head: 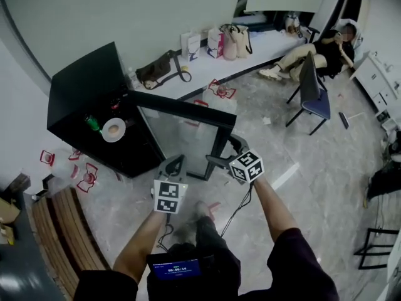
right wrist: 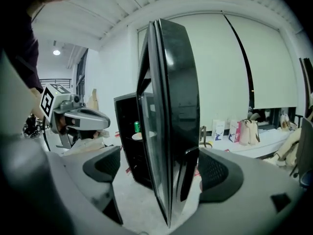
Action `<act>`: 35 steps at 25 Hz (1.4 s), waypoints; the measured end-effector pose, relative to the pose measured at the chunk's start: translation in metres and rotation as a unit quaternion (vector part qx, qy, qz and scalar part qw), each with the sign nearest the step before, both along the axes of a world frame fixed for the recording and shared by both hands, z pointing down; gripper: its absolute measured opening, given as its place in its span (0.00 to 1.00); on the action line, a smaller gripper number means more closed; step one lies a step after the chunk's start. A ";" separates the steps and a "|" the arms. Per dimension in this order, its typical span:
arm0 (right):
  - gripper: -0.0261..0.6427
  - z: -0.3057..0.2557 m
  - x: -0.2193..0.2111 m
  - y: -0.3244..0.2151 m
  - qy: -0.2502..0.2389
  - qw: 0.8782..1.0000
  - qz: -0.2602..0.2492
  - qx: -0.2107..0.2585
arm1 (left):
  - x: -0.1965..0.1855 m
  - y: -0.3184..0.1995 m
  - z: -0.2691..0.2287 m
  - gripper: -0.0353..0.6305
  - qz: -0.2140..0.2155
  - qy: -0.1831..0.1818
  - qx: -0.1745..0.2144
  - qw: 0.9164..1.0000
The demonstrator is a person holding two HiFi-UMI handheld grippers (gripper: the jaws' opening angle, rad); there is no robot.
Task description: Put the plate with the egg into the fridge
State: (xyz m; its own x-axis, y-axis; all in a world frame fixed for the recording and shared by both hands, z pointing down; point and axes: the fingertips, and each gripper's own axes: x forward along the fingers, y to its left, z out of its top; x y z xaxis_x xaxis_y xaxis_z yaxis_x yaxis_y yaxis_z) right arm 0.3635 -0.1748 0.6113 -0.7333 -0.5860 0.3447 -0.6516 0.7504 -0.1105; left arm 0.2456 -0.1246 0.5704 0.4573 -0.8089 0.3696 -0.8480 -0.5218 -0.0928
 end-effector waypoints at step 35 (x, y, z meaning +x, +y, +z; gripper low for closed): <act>0.05 -0.103 -0.305 0.245 -0.173 0.966 -0.189 0.007 | -0.235 0.231 -0.056 0.07 -0.261 0.061 0.078 0.960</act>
State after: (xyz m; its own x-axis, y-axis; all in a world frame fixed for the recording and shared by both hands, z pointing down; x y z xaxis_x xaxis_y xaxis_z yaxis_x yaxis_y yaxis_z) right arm 0.0581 0.0698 0.5086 -0.9661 -0.2557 0.0342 -0.2556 0.9308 -0.2614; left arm 0.0106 0.1069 0.5144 0.0057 -0.9810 0.1941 -0.9998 -0.0096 -0.0193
